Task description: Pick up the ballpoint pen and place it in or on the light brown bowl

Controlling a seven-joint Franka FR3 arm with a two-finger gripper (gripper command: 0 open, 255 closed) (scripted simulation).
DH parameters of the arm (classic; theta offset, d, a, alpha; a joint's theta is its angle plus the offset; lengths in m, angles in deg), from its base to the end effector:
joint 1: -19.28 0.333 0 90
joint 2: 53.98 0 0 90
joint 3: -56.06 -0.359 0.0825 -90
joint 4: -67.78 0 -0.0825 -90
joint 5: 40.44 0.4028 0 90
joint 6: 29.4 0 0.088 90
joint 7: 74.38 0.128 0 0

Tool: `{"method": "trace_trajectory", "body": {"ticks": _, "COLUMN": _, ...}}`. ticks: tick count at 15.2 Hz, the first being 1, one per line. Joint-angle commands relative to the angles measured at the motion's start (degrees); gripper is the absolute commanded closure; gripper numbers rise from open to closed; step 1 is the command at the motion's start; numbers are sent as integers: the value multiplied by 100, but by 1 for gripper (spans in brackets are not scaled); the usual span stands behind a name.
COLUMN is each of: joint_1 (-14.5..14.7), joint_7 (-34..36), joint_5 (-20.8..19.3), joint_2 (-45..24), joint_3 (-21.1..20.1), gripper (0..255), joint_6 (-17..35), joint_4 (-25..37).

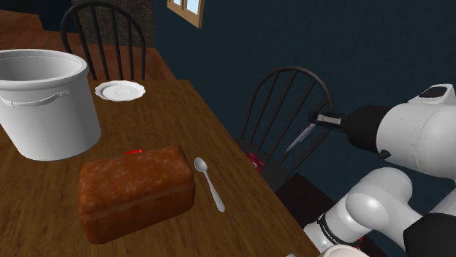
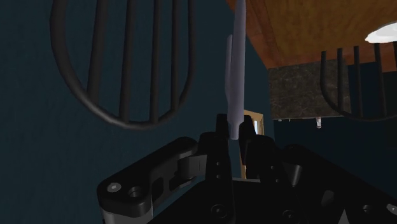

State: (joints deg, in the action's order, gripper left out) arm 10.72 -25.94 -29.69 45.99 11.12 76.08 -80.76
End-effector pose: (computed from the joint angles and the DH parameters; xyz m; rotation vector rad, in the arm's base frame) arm 0.0905 0.2436 0.5744 2.3765 -0.8221 1.4821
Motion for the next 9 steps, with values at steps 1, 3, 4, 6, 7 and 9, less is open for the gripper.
{"method": "trace_trajectory", "body": {"ticks": 1, "joint_1": 166, "joint_7": 59, "joint_5": -50, "joint_2": 172, "joint_3": 13, "gripper": 255, "joint_6": -458, "joint_4": 211}}
{"method": "trace_trajectory", "body": {"ticks": 3, "joint_1": 342, "joint_7": 166, "joint_5": -166, "joint_2": 224, "joint_3": 38, "gripper": 255, "joint_6": -870, "joint_4": 476}}
{"method": "trace_trajectory", "body": {"ticks": 4, "joint_1": 437, "joint_7": 234, "joint_5": -234, "joint_2": 224, "joint_3": 45, "gripper": 255, "joint_6": -1069, "joint_4": 619}}
{"method": "trace_trajectory", "body": {"ticks": 6, "joint_1": 583, "joint_7": 344, "joint_5": -334, "joint_2": 224, "joint_3": 54, "gripper": 255, "joint_6": -1465, "joint_4": 926}}
{"method": "trace_trajectory", "body": {"ticks": 7, "joint_1": 636, "joint_7": 386, "joint_5": -371, "joint_2": 224, "joint_3": 58, "gripper": 255, "joint_6": -1661, "joint_4": 1089}}
{"method": "trace_trajectory", "body": {"ticks": 9, "joint_1": 703, "joint_7": 448, "joint_5": -419, "joint_2": 224, "joint_3": 71, "gripper": 255, "joint_6": -2050, "joint_4": 1437}}
